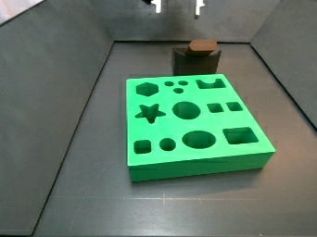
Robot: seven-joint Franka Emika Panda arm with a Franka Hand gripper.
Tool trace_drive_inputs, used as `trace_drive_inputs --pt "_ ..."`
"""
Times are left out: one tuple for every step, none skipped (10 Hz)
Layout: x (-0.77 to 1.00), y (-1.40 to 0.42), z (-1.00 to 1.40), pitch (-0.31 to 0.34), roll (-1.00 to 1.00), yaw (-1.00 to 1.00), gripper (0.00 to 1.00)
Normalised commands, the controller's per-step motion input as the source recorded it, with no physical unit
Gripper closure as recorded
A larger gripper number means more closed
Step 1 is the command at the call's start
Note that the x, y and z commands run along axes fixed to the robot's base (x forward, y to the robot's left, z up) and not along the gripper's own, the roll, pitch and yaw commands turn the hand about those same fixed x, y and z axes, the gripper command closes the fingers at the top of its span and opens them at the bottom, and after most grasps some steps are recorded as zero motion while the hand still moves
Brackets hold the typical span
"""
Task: Pick up the square-circle object. Move up. Rotate the square-circle object. Place the square-circle object on the fixture. Regrasp the square-circle object. Move to above the board. Insert the square-circle object.
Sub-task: Regrasp the square-circle object.
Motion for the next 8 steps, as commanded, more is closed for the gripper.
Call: trace_drive_inputs --pt "-0.88 -0.02 0.01 -0.126 0.08 0.04 0.00" --pt "-0.69 -0.02 0.01 -0.126 0.08 0.05 0.00" --pt "-0.45 -1.00 -0.66 0.010 0.78 -1.00 0.00" --pt "-0.27 -1.00 -0.62 0.000 0.79 -1.00 0.00" --pt "-0.15 -1.00 -0.52 -0.019 0.78 -1.00 0.00" --pt "-0.05 -0.81 -0.30 -0.052 0.77 -1.00 0.00" --pt "-0.04 -0.57 -0.20 -0.079 0.77 -1.00 0.00" --pt "-0.03 -0.26 -0.08 -0.116 0.76 -1.00 0.00"
